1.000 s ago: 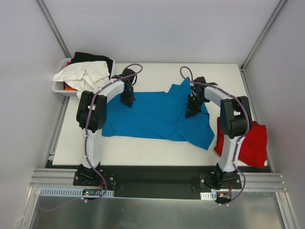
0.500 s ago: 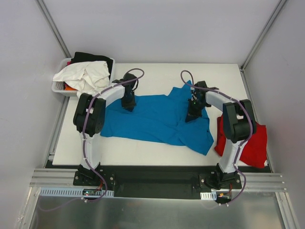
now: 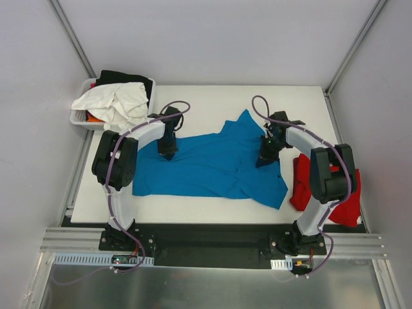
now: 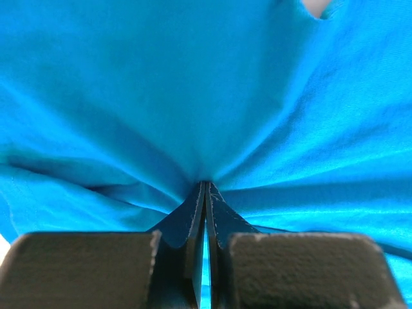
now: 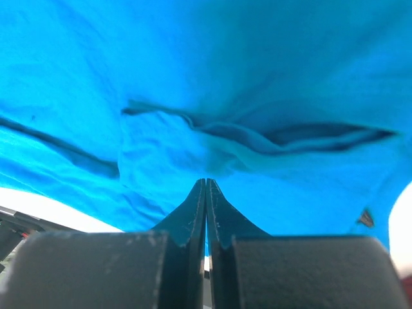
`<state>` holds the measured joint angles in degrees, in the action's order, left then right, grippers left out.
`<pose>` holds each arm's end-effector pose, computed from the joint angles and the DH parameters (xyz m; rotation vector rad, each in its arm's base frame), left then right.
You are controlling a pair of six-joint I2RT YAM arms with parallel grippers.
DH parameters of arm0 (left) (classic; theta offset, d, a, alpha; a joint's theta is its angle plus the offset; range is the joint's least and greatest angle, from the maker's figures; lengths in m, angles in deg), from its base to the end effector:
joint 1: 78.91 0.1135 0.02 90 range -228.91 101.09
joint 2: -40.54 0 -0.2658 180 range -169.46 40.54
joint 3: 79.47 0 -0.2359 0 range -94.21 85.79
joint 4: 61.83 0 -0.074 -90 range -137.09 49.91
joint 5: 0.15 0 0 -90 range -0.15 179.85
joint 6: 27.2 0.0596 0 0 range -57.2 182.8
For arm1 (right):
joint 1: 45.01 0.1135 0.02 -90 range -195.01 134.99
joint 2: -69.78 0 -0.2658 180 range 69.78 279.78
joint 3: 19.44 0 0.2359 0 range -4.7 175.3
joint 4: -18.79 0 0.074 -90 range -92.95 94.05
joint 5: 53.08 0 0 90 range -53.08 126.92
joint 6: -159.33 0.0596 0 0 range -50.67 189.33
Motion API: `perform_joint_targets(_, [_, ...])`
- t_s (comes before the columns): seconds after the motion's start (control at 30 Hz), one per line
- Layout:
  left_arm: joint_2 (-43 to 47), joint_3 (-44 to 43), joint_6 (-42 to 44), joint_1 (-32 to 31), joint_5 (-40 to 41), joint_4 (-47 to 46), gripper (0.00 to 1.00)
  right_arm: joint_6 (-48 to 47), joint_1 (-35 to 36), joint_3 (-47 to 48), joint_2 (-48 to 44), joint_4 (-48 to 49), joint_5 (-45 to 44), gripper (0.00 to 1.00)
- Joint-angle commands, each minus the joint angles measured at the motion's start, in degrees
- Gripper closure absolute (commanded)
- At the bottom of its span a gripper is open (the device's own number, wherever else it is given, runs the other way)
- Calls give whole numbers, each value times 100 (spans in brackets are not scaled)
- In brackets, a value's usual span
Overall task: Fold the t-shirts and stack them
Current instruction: Fold the tshirt
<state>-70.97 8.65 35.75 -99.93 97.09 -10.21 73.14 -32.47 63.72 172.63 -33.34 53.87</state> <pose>0.3597 -0.1302 0.1555 -0.1760 2.7864 -0.0264 0.3302 0.0912 0.1687 -0.2828 2.8179 0.4820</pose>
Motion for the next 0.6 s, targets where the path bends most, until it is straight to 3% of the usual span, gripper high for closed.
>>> perform_joint_targets(0.0, [120,-169,-82,-25,260,398,100,32,-67,-189,-423,-173,-43,99])
perform_joint_targets(0.2, [-91,-1028,103,-25,383,574,95,84,-23,-338,-756,-225,98,99])
perform_joint_targets(0.37, [111,-1733,59,-174,84,662,75,111,240,-470,-1187,-436,45,99])
perform_joint_targets(0.47, [313,-1647,-11,-560,93,758,72,190,328,-654,-1399,-436,72,99])
perform_joint_targets(0.57, [611,-848,-335,-824,-91,759,75,199,355,-795,-1487,-445,142,99])
